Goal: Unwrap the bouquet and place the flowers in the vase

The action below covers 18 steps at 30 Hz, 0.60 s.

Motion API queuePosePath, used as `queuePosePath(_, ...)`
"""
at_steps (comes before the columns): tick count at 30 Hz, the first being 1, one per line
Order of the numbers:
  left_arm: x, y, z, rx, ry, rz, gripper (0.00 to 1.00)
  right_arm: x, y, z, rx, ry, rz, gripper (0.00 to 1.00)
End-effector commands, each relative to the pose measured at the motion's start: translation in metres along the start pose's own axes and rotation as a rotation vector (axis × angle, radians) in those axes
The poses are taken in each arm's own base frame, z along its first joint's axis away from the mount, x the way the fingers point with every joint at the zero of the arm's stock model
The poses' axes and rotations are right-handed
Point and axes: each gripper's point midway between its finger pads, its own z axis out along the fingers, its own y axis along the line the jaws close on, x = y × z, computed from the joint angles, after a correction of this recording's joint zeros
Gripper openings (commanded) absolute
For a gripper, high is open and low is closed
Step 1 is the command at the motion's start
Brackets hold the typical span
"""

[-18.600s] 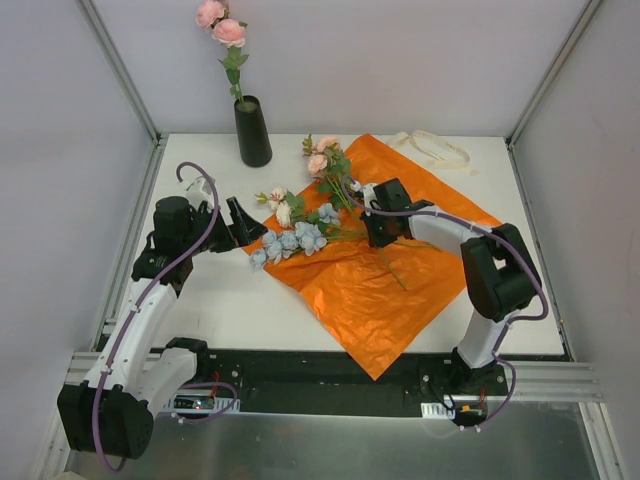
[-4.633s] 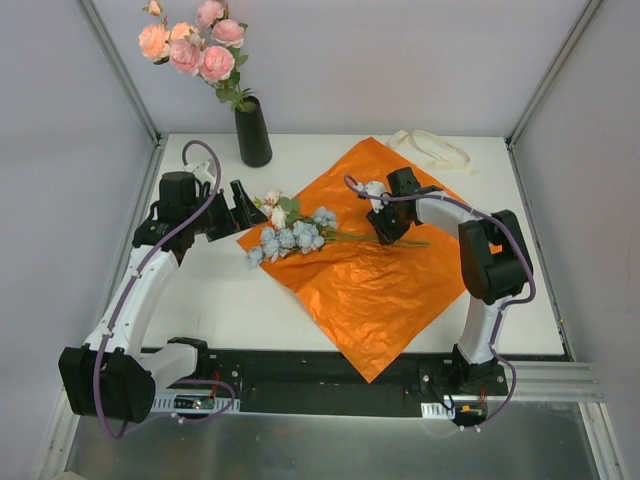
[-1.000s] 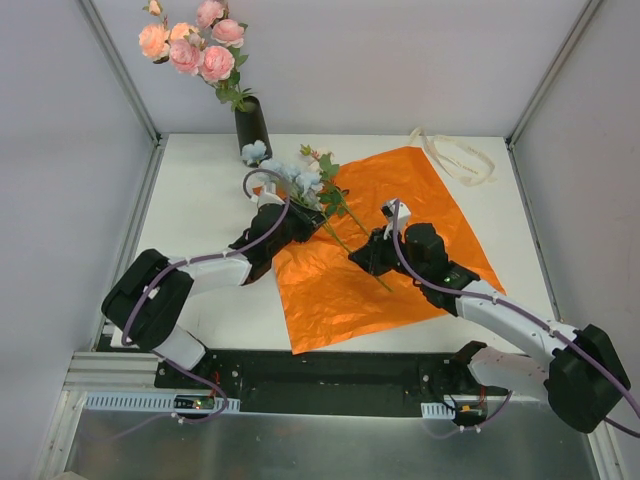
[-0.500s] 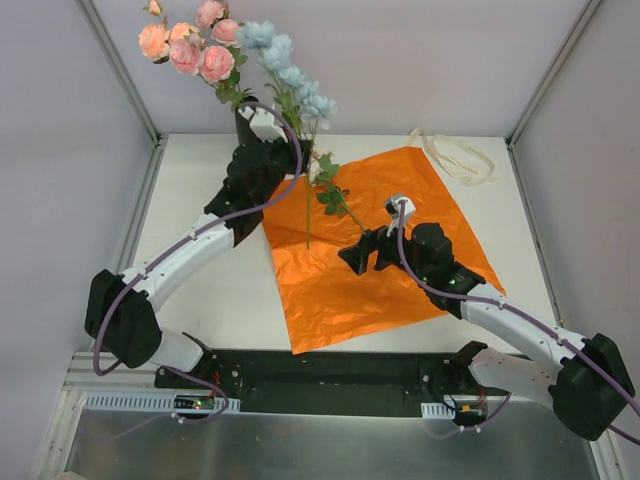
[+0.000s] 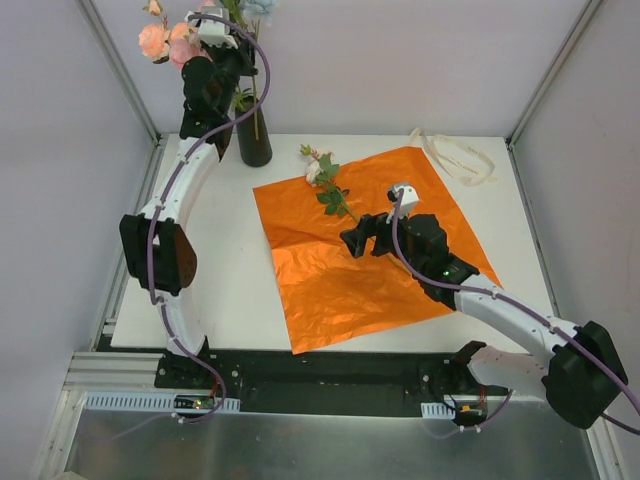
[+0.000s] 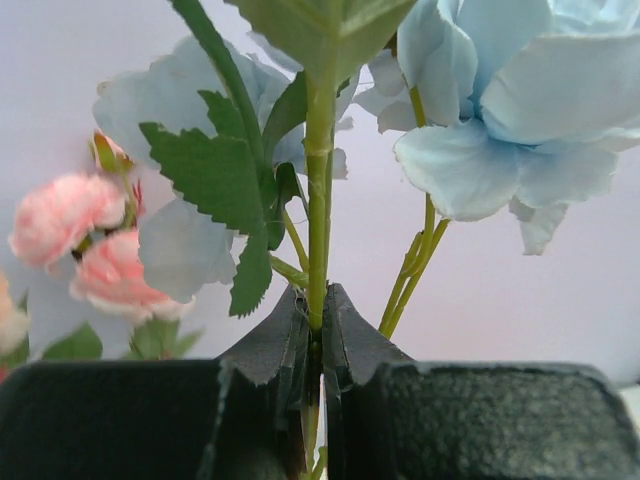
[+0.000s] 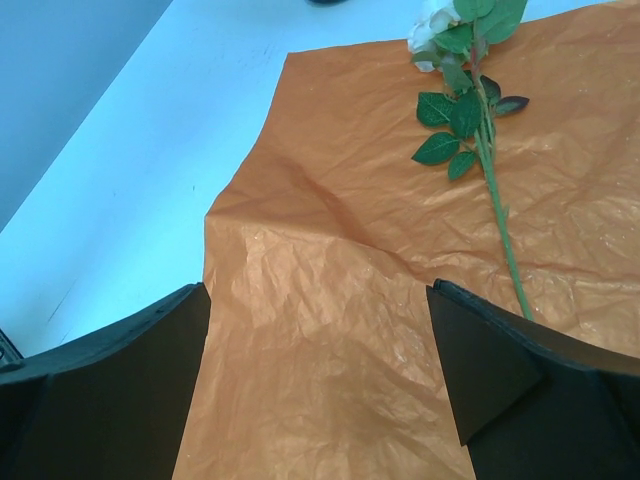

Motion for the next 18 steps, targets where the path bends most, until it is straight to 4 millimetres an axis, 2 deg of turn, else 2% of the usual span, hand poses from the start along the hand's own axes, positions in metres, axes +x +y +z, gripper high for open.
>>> queuePosePath(1,-0.049,-0.001,0.03,0.09,-0.203,0.111,0.0,-0.038,0.025,0.01,-0.081,-0.066,0.005,0.99)
queuePosePath(4,-0.046,0.01,0.045,0.083,-0.276,0.157,0.0,-0.034,0.033,0.018,-0.124,-0.028,0.006,1.0)
queuePosePath(9,-0.059,0.031,0.061,0.045,-0.397,0.158,0.0,-0.016,0.033,0.033,-0.129,0.052,0.005,0.99)
queuePosePath(14,-0.07,0.038,0.066,0.011,-0.439,0.166,0.0,-0.002,0.026,0.047,-0.115,0.097,-0.025,0.99)
queuePosePath(18,-0.068,0.043,0.068,-0.012,-0.431,0.209,0.0,0.005,0.022,0.054,-0.104,0.123,-0.026,0.99)
